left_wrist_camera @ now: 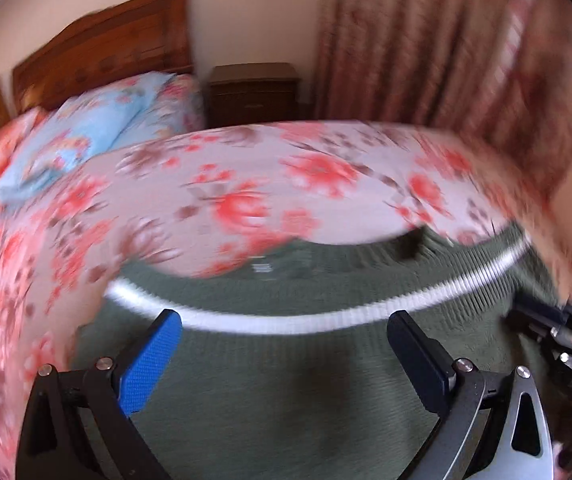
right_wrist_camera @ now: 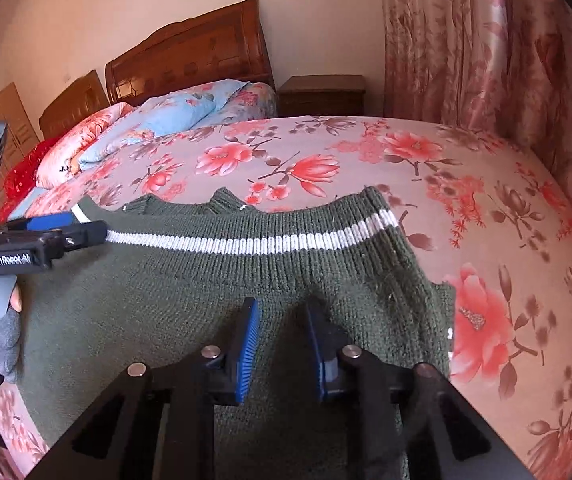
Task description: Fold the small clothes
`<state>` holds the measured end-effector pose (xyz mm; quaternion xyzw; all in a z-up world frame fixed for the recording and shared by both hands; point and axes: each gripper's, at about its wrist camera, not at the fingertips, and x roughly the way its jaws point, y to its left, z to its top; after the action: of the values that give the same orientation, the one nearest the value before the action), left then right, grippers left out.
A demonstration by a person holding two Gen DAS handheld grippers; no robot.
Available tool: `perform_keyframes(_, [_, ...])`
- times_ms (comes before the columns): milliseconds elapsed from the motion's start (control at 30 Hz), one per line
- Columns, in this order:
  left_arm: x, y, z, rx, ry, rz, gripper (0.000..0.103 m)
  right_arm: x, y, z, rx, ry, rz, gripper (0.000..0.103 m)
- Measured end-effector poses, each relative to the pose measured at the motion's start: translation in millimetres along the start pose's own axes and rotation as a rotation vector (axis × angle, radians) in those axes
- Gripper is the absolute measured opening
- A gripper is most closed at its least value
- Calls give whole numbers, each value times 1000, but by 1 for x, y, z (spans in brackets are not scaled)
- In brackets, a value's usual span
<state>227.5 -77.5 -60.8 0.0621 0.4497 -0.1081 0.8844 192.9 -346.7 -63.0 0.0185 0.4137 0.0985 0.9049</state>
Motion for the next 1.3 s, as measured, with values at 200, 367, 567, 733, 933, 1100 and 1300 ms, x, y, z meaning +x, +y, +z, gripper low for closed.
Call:
perform_keyframes(200, [18,4,1,3,65,-48,103,0,-2,0,1,-2,14,24])
perform_keyframes(367, [6,63,-3,-134,28,19,103,0,-5,0,20,2,38,24])
perform_keyframes(567, [4,68,-8,-139,-5,-12,103,-7,6,15,76,36,-14,24])
perform_keyframes(733, [8,61,-6,-89,18,0,103,7,60,48,-73,18,23,26])
perform_keyframes(933, [7,61,-10,-89,12,-8,103,59,86,51,-191,88,-46,26])
perform_keyframes(1100, [8,60,-9,-90,11,-12,103,49,31,47,-73,106,-158,26])
perform_keyframes(1300, [7,60,-10,-89,9,-10,103,-26,-34,14,158,29,-65,28])
